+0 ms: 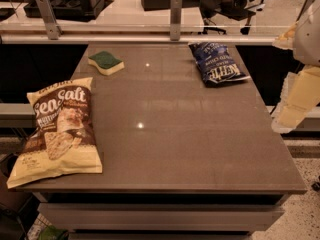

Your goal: Move blue chip bag near brown chip bag

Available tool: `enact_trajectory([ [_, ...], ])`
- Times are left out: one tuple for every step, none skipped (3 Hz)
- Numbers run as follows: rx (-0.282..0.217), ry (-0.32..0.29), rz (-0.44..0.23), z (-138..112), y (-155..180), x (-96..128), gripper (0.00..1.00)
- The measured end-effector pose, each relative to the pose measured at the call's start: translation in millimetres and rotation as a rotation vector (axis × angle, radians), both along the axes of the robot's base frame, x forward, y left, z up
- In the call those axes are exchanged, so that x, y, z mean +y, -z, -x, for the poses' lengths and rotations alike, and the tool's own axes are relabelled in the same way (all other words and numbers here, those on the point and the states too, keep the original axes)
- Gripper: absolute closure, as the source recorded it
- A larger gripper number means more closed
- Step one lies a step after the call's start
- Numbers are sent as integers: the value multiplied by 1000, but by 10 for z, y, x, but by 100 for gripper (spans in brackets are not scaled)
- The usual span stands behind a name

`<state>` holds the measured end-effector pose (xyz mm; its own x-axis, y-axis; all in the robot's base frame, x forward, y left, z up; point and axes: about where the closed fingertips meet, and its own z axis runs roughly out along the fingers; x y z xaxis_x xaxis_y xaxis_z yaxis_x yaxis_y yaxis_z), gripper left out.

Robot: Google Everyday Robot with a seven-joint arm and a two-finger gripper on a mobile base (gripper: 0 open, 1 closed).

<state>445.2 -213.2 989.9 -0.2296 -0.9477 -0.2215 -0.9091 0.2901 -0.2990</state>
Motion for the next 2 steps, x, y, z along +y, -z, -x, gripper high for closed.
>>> enact_trajectory([
  [-30, 52, -49, -322, 38, -66, 0],
  [-75, 110, -114, -822, 129, -182, 0],
])
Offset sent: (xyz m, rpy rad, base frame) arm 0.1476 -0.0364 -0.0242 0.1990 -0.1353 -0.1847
